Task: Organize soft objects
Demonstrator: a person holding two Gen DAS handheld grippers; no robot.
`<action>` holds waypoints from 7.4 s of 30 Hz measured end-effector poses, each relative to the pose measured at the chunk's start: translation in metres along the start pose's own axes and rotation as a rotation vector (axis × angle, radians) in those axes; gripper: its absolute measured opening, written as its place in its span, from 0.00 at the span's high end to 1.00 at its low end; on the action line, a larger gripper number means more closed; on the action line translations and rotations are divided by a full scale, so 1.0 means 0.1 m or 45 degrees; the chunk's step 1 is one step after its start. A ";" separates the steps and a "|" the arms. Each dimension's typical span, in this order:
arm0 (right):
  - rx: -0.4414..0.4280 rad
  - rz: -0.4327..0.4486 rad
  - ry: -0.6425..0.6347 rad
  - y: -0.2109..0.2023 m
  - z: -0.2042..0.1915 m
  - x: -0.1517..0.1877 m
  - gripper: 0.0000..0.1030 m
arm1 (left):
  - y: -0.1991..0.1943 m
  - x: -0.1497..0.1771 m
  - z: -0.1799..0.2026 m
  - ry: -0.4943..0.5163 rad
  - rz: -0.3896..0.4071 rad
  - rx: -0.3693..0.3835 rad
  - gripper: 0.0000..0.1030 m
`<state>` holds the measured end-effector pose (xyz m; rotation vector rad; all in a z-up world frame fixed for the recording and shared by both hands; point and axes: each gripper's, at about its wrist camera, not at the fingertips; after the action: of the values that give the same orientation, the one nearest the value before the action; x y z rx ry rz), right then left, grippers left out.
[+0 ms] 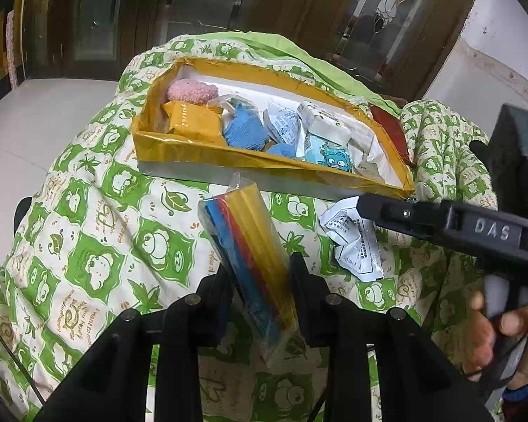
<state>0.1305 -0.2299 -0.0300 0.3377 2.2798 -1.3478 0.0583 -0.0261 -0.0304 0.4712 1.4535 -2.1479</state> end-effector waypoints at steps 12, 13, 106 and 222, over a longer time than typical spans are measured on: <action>0.272 -0.147 -0.185 0.40 -0.13 0.07 0.56 | 0.05 0.04 0.03 0.016 -0.028 -0.005 0.71; 0.266 -0.139 -0.205 0.38 -0.16 0.07 0.64 | 0.05 0.04 0.03 0.015 -0.025 -0.004 0.71; 0.026 0.091 0.041 -0.05 0.16 -1.15 0.73 | 0.14 -1.26 0.24 0.144 0.072 -0.088 0.71; 0.076 0.241 0.178 -0.39 0.13 -0.20 0.04 | -0.24 -0.43 0.03 0.079 0.119 -0.223 0.08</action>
<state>0.1343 -0.2597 0.0046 0.6695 2.2557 -1.3339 0.0796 -0.0123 0.0120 0.5343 1.6042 -1.9292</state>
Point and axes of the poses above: each gripper's, at about its wrist camera, not at the fingertips, and y roughly the way its jaws point, z to its right, x to its underside, and after that the axes turned 8 degrees about -y, right-handed
